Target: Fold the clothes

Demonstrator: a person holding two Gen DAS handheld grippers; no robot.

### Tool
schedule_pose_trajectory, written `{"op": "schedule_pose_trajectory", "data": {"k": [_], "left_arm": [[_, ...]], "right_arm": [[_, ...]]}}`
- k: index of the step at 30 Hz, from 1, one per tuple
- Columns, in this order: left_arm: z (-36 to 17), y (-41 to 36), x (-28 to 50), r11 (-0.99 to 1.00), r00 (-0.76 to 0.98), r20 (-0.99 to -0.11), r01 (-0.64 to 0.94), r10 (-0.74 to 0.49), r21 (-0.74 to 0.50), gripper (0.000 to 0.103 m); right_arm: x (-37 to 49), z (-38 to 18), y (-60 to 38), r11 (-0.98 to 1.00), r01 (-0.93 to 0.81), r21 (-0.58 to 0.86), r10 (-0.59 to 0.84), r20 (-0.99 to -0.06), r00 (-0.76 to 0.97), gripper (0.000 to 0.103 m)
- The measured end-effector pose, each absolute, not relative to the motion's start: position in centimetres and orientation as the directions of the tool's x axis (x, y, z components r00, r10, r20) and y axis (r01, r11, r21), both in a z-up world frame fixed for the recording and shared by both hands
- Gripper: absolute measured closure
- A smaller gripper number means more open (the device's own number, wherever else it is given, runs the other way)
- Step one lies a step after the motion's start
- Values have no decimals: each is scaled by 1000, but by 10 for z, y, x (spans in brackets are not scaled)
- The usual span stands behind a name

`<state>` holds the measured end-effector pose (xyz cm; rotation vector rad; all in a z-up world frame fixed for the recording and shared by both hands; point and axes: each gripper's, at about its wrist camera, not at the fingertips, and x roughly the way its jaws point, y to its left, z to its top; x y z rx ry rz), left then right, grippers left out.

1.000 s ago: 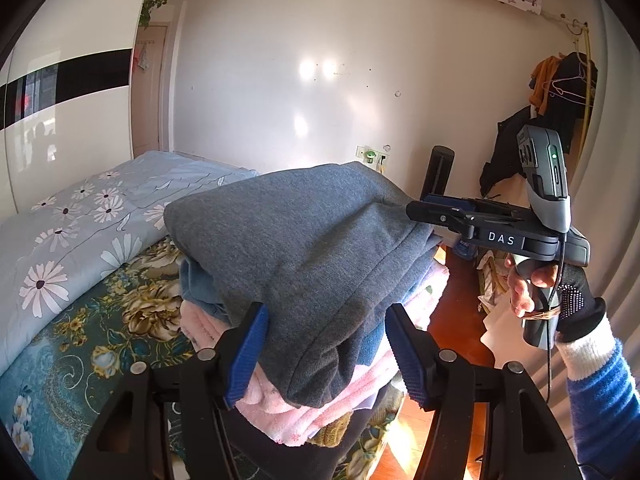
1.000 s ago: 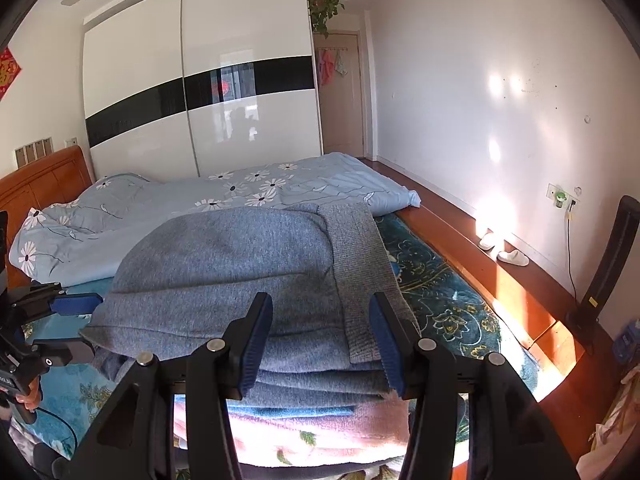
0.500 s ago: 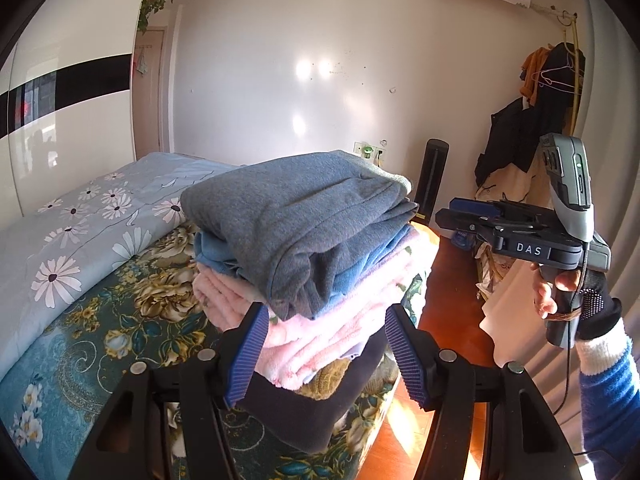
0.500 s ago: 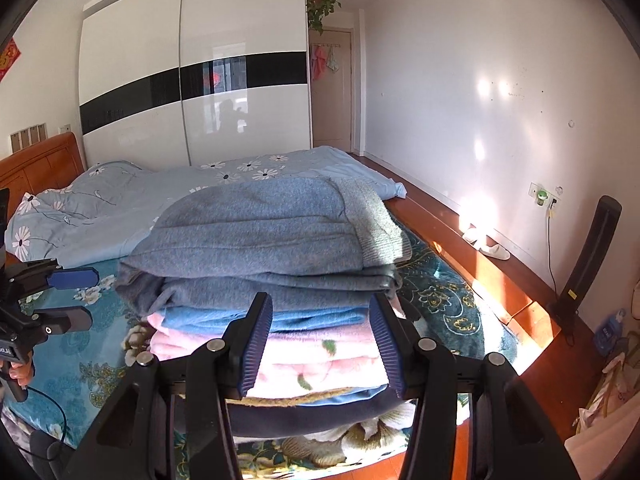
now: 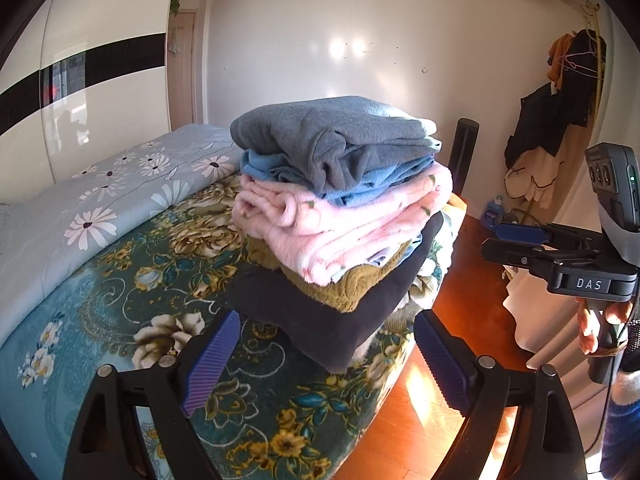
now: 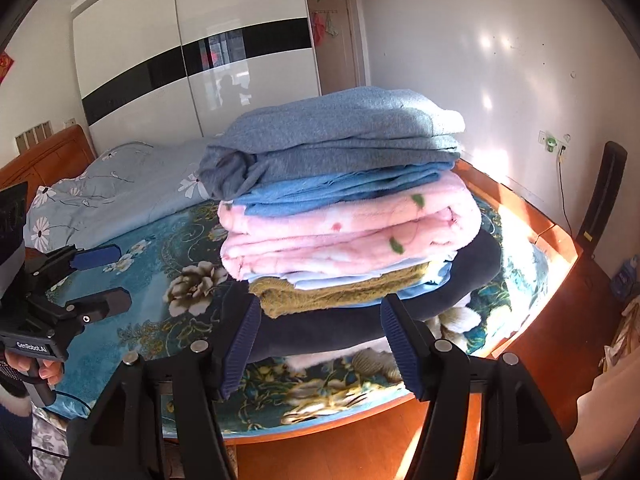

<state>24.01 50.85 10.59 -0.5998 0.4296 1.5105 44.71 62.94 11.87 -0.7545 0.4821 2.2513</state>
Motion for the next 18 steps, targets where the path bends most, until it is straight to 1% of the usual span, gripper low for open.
{"op": "schedule_pose_trajectory", "data": {"k": [2, 3, 5, 6, 10, 12, 13, 14, 18], "left_arm": [[102, 495, 241, -56, 11, -593, -994, 805, -95, 3], [101, 489, 242, -65, 0, -585, -994, 811, -91, 0], [99, 478, 242, -83, -18, -577, -993, 817, -87, 0], [98, 473, 242, -87, -16, -578, -992, 816, -94, 0], [93, 455, 248, -68, 16, -577, -990, 817, -124, 0], [94, 449, 252, -61, 18, -581, -991, 814, -117, 0], [95, 447, 255, -61, 14, -582, -992, 813, -110, 0], [97, 444, 257, -64, 7, -579, -993, 815, -101, 0], [107, 433, 265, -88, -41, -549, -994, 835, -61, 0]], "right_arm": [[446, 116, 619, -681, -721, 132, 497, -639, -587, 27], [446, 115, 613, -682, -718, 139, 492, -639, -591, 20], [445, 113, 602, -683, -716, 145, 488, -638, -595, 15], [444, 112, 596, -684, -716, 143, 489, -638, -595, 13], [441, 111, 579, -677, -725, 126, 499, -645, -579, 12], [438, 109, 572, -668, -737, 104, 510, -657, -555, 9], [437, 108, 568, -667, -740, 91, 515, -661, -546, 3], [435, 108, 565, -667, -741, 78, 520, -664, -537, 1], [430, 110, 550, -671, -741, 30, 540, -666, -515, 0]]}}
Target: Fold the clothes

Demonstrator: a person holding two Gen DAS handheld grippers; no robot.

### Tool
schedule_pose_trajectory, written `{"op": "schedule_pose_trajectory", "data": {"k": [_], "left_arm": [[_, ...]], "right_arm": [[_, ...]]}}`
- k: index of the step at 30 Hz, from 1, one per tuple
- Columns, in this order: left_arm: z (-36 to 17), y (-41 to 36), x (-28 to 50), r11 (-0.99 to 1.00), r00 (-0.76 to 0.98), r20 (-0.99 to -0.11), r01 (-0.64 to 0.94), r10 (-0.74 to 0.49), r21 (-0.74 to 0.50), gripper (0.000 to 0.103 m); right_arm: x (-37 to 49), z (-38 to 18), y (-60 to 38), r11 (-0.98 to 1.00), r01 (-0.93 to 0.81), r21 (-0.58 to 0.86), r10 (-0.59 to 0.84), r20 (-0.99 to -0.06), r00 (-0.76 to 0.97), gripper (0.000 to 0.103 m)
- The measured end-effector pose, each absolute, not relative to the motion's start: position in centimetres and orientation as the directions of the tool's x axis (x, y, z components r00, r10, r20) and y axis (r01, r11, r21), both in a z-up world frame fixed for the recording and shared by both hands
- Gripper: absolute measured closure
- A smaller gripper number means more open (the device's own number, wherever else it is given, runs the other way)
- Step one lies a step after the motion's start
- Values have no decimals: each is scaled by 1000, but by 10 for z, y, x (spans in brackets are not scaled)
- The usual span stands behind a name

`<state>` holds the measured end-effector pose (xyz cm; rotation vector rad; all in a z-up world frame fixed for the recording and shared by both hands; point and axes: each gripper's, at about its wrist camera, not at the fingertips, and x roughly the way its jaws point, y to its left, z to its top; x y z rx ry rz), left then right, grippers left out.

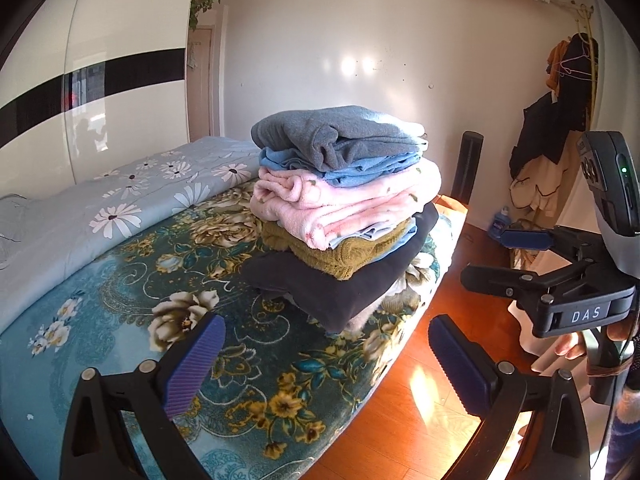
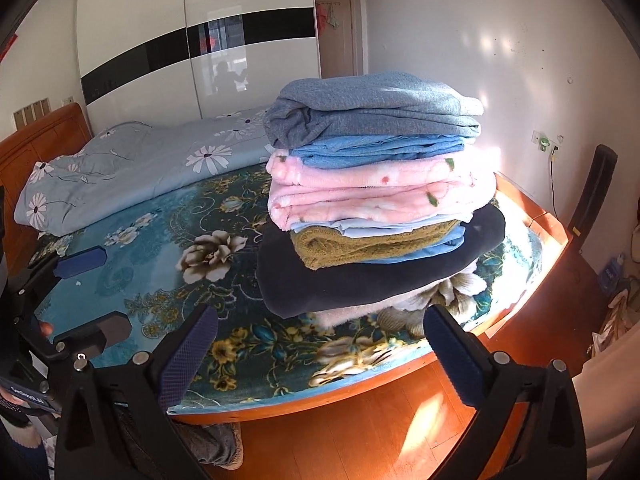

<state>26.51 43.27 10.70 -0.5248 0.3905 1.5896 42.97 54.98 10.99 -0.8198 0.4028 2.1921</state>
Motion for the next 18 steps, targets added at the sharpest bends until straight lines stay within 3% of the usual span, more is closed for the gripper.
{"op": "schedule_pose_trajectory", "data": {"k": [8, 18], "left_arm": [[117, 421, 276, -128, -88, -526, -991, 846, -41, 0], [117, 419, 290, -178, -154, -528, -984, 835, 6, 0]], "right_arm": [[421, 108, 529, -668, -741, -65, 590, -653, -475, 0], [435, 104, 525, -650, -759, -32, 595, -643, -482, 0]]}}
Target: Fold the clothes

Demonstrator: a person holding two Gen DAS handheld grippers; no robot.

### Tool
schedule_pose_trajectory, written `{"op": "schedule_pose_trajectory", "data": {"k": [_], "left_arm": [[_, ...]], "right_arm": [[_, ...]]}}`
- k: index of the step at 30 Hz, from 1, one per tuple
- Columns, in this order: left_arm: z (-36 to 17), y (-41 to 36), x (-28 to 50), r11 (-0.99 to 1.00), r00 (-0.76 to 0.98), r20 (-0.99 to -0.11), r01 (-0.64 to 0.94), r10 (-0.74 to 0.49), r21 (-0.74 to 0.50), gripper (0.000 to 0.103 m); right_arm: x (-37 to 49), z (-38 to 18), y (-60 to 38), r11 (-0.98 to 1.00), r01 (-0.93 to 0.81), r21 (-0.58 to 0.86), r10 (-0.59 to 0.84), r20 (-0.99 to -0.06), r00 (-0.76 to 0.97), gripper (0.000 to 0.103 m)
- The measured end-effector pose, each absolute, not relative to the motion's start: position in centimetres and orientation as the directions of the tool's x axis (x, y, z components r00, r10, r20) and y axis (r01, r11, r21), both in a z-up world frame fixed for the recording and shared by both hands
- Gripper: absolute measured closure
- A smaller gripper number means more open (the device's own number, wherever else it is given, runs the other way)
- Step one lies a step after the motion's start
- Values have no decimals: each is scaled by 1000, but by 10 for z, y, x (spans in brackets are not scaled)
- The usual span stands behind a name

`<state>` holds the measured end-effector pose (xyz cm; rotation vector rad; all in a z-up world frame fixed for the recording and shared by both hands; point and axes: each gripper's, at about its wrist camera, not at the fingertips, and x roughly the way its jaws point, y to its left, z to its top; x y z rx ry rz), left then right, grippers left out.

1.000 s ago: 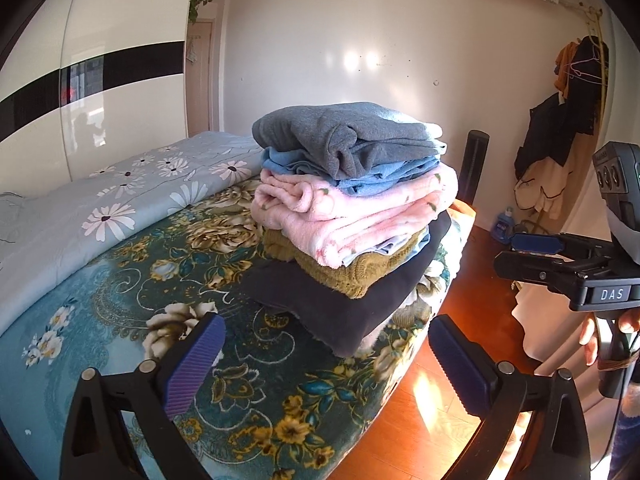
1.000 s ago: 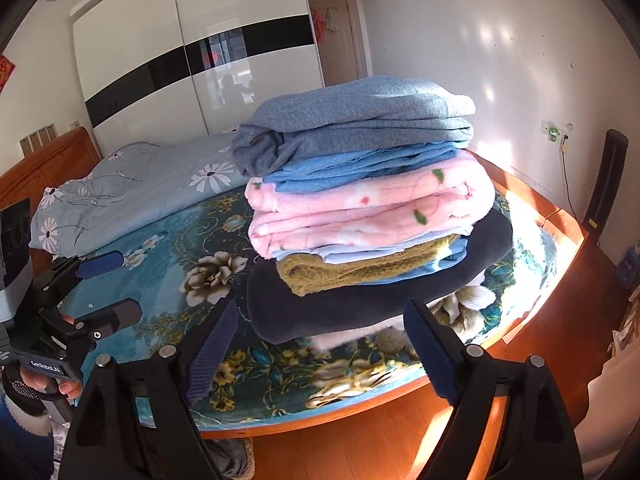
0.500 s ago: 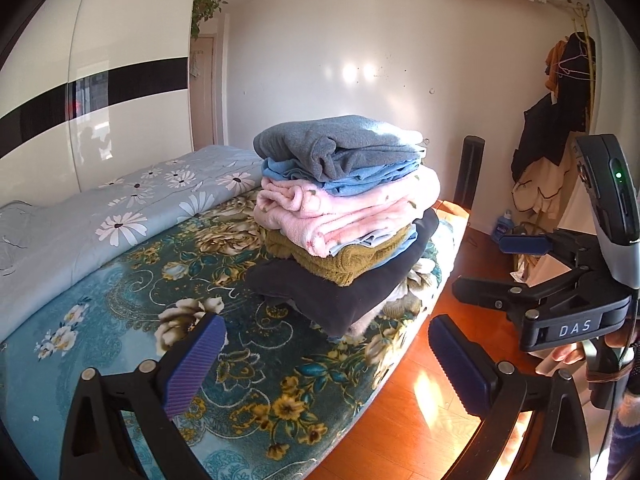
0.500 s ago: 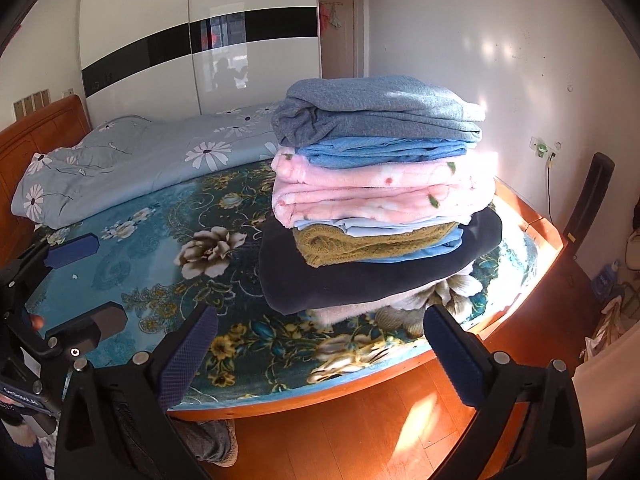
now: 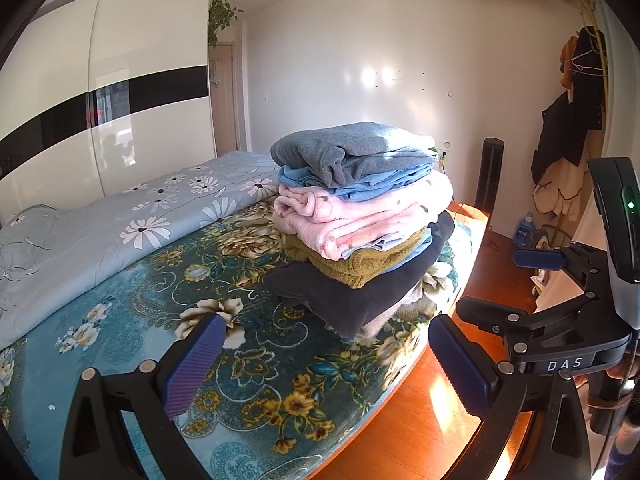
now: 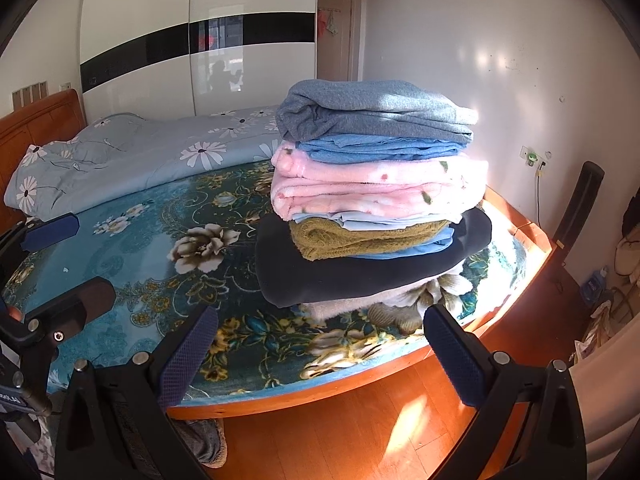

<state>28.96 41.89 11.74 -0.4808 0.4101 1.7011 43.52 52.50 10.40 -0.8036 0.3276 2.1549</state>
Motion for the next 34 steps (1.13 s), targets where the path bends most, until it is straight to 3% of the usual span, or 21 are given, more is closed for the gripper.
{"op": "schedule_pose_trajectory", "data": {"k": [34], "left_arm": [[105, 415, 296, -248, -219, -557, -969, 801, 24, 0]], "right_arm": [[441, 107, 518, -666, -745, 40, 563, -628, -537, 0]]}}
